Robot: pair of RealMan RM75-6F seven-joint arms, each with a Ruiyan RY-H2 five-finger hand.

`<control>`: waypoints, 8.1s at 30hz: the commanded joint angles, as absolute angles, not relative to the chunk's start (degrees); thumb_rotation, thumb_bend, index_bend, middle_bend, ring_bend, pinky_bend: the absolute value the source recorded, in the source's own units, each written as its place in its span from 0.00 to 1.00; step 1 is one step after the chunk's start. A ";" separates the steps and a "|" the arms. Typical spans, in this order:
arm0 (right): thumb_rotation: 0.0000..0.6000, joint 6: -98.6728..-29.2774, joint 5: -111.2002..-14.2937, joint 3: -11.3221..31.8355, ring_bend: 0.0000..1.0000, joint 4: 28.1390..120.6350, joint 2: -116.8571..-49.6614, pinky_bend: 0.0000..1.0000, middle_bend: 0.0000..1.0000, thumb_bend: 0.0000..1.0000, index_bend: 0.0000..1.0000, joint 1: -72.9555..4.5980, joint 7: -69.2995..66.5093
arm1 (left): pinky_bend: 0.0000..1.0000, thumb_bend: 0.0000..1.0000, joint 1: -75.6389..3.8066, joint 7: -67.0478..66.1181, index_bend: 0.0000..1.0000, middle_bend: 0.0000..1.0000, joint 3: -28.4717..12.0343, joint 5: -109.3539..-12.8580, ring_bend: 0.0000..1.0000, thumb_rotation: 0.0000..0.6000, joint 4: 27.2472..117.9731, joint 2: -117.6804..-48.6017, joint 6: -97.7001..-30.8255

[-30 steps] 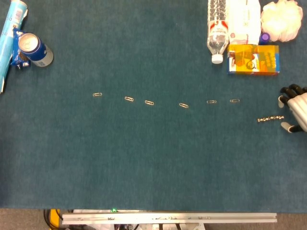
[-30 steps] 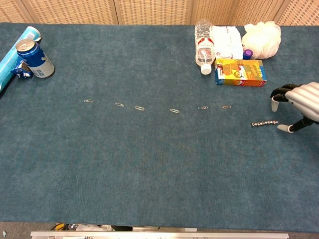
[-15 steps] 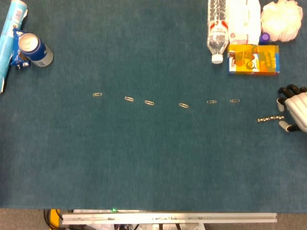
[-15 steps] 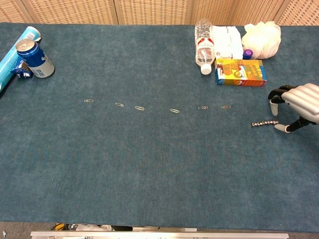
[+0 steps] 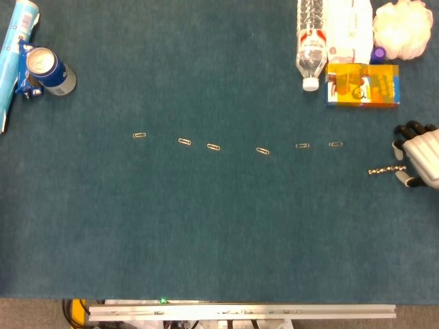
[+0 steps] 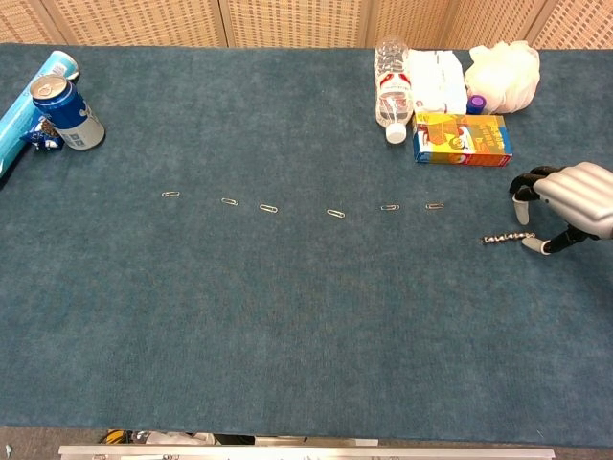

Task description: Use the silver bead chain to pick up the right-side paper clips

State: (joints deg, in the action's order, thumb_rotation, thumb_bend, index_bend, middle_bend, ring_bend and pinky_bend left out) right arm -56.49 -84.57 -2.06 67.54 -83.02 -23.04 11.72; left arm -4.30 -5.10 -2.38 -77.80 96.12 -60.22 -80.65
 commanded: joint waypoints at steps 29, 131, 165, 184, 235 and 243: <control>1.00 -55.65 -84.12 -2.64 0.18 67.82 -83.31 0.34 0.25 0.27 0.53 -23.75 13.21 | 0.43 0.12 -4.08 -4.70 0.35 0.36 -2.47 -77.88 0.30 1.00 96.21 -59.92 -80.86; 1.00 -58.62 -82.83 1.67 0.18 81.69 -75.57 0.34 0.26 0.32 0.60 -26.68 16.66 | 0.43 0.12 -3.99 -3.96 0.35 0.36 -2.72 -77.80 0.30 1.00 96.17 -59.43 -80.92; 1.00 -47.75 -75.84 3.98 0.18 80.35 -78.87 0.34 0.26 0.32 0.60 -35.79 19.68 | 0.43 0.12 -3.13 -2.72 0.35 0.36 -2.80 -78.45 0.30 1.00 96.58 -58.58 -82.48; 1.00 -46.40 -73.83 5.12 0.18 84.03 -79.97 0.34 0.25 0.32 0.60 -40.22 24.38 | 0.43 0.12 -2.40 -1.25 0.36 0.36 -3.24 -77.56 0.30 1.00 96.86 -57.46 -83.11; 1.00 -45.62 -71.10 5.75 0.18 86.15 -82.82 0.34 0.25 0.32 0.60 -46.37 28.92 | 0.43 0.12 -1.40 -2.17 0.38 0.36 -3.36 -75.64 0.30 1.00 98.06 -56.37 -83.00; 1.00 -45.17 -70.00 5.44 0.18 84.94 -84.62 0.34 0.26 0.32 0.60 -47.66 30.30 | 0.43 0.12 -1.22 -1.43 0.38 0.36 -3.06 -75.60 0.30 1.00 98.37 -55.26 -82.41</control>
